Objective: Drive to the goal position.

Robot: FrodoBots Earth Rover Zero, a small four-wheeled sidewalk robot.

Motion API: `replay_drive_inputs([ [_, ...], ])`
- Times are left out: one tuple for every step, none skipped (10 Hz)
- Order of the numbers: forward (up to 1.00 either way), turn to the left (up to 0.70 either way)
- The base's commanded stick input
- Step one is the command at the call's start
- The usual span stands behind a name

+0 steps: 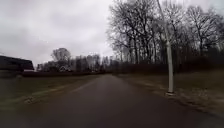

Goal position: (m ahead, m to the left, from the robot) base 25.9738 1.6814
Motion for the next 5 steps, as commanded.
replay_drive_inputs([
  [1.0,0.0],
  [1.0,0.0],
  [1.0,0.0],
  [1.0,0.0],
  [1.0,0.16],
])
